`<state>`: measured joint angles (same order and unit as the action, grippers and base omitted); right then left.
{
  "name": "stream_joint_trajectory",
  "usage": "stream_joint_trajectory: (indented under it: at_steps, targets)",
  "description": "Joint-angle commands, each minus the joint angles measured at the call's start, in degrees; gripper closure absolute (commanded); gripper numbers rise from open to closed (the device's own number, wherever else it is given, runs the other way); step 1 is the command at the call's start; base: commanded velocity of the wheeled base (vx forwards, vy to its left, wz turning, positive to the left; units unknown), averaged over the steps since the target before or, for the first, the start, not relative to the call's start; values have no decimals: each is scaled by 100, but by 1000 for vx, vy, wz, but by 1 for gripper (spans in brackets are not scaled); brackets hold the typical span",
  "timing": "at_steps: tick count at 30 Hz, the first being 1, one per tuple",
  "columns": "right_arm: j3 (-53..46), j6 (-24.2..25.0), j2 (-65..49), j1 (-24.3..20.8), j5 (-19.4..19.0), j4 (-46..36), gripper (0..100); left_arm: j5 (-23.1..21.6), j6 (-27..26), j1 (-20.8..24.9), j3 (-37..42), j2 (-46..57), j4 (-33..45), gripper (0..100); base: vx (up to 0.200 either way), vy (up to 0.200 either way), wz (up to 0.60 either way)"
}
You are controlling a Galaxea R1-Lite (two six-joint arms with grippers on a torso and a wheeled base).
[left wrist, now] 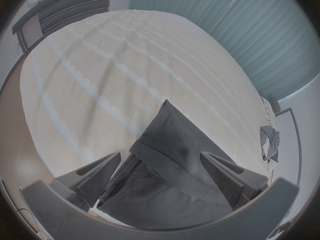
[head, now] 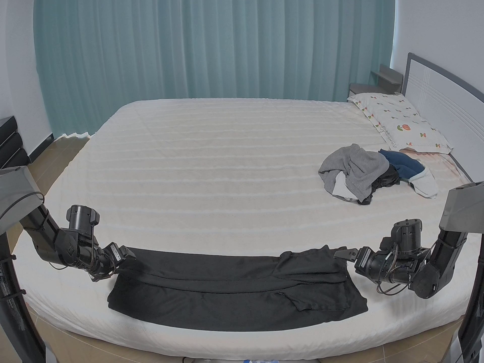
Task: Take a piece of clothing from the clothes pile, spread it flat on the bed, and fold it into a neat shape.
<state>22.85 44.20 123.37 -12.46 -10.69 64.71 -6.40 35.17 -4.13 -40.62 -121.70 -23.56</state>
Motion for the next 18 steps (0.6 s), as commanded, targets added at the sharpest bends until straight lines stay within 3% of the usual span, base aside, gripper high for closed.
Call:
stream_joint_trajectory:
  at_steps: [1, 6, 9, 10, 18]
  targets:
    - [-122, 88, -208, -160, 120, -20, 0, 7, -1, 0, -43, -179, -17, 0, 0, 0, 0]
    - [-342, 379, -278, -424, 392, -28, 0, 51, -1, 53, -148, -372, -25, 0, 0, 0, 0]
    - [-509, 519, -375, -565, 419, -28, 0, 350, 7, 106, -262, -522, -25, 0, 0, 0, 0]
    - [-562, 528, -384, -617, 436, -28, 0, 411, 7, 106, -271, -548, -25, 100, 0, 0, 0]
    - [-562, 598, -261, -846, 770, -90, 0, 464, 69, 79, -306, -486, -25, 100, 0, 0, 0]
